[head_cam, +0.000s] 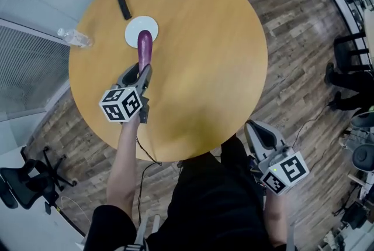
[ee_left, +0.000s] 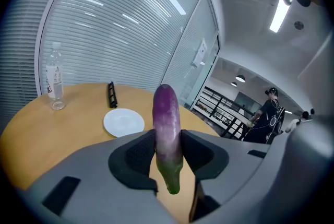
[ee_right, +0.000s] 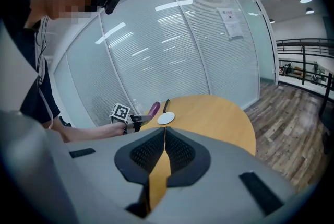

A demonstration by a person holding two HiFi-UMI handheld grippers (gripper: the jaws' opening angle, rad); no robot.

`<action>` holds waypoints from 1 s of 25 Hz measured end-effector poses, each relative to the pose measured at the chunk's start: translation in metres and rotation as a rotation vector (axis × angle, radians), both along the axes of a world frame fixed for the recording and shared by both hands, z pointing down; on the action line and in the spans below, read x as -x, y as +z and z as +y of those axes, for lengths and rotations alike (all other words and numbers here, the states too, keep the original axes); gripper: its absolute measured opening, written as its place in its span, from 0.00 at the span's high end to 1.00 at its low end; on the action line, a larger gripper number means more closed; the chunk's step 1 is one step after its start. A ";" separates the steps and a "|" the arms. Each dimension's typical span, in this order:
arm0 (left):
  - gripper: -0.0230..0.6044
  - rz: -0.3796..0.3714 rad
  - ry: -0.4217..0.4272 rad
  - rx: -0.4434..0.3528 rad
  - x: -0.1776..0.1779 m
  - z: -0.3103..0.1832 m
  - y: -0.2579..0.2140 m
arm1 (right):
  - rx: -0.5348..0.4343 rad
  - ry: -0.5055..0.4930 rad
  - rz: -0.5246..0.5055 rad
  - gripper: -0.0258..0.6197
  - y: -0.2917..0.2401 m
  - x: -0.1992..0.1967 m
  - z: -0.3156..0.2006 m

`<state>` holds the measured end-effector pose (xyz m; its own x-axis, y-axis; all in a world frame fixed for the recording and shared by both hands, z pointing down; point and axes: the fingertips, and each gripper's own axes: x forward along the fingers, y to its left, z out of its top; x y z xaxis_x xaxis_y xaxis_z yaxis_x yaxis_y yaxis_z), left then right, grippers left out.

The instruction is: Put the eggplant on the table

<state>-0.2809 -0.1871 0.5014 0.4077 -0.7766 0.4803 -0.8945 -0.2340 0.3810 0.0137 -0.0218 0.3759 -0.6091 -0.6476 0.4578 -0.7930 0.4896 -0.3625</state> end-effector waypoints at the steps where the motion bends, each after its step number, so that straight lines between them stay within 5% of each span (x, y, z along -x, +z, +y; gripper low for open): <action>1: 0.69 -0.016 -0.005 0.008 0.002 -0.005 0.003 | 0.009 0.004 0.000 0.93 0.001 -0.001 0.001; 17: 0.69 -0.181 -0.004 0.074 0.031 -0.084 0.050 | 0.035 0.043 0.010 0.93 0.008 -0.003 -0.017; 25: 0.69 -0.205 -0.017 0.130 0.038 -0.113 0.071 | 0.033 0.006 0.014 0.93 0.012 0.012 -0.041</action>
